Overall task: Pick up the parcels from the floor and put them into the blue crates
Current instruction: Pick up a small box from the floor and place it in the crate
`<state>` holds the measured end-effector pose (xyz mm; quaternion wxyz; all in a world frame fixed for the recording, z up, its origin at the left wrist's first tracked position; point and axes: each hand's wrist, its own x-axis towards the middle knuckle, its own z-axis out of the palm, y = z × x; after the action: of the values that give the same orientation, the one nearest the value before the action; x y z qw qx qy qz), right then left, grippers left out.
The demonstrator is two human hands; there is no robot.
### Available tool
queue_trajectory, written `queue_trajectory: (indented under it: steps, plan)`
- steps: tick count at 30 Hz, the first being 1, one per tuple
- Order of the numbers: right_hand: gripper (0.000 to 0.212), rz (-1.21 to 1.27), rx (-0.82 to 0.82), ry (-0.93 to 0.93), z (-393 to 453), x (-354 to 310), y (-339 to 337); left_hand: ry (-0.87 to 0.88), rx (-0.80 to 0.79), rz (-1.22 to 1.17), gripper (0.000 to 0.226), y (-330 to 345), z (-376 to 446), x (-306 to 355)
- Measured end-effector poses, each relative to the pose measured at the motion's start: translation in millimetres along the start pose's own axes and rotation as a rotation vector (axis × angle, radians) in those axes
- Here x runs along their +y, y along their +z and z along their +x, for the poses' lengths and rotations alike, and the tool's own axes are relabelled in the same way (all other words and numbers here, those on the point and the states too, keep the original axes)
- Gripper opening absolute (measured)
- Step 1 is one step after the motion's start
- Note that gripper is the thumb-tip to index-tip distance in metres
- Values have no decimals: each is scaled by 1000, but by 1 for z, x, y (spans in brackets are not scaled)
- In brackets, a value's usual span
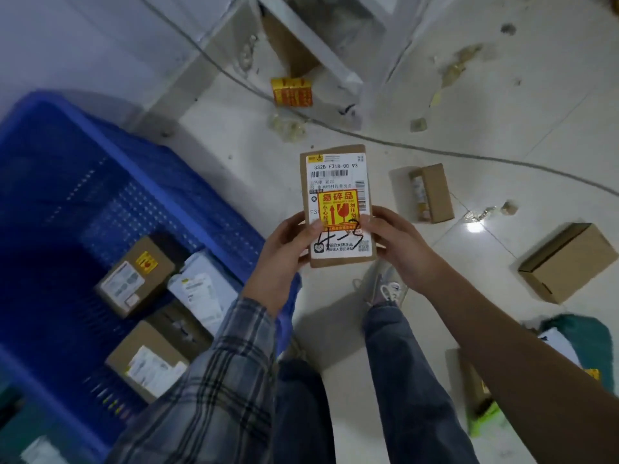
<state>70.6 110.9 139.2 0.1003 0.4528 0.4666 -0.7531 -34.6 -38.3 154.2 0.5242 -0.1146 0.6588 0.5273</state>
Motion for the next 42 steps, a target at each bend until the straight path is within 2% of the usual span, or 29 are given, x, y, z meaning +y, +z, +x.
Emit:
queue_trajectory:
  steps: [4, 11, 16, 21, 27, 32, 34, 37, 42]
  plan:
    - [65, -54, -31, -18, -19, 14, 53, 40, 9, -133, 45, -51, -32, -26]
    - [36, -271, -222, 15, -41, 45, 171, 40, 118, -345, 29, -168, -88, -72]
    - [39, -521, -321, 93, -27, 80, 241, -9, 235, -469, 30, -224, -102, -115]
    - [41, -712, -278, 196, 6, 122, 268, -95, 340, -505, 34, -238, -84, -160]
    - [41, -877, -267, 315, 35, 178, 272, -197, 469, -196, 37, -229, -48, -203]
    - [35, -991, -257, 252, 53, 224, 272, -421, 485, 239, 29, -225, -21, -225]
    - [35, -1031, -247, 233, 60, 236, 269, -452, 467, 419, 37, -221, -15, -228]
    - [35, -1121, -236, 205, 66, 249, 264, -475, 438, 652, 63, -212, -6, -231]
    - [29, -1254, -279, 160, 77, 256, 257, -523, 402, 841, 80, -209, 5, -234]
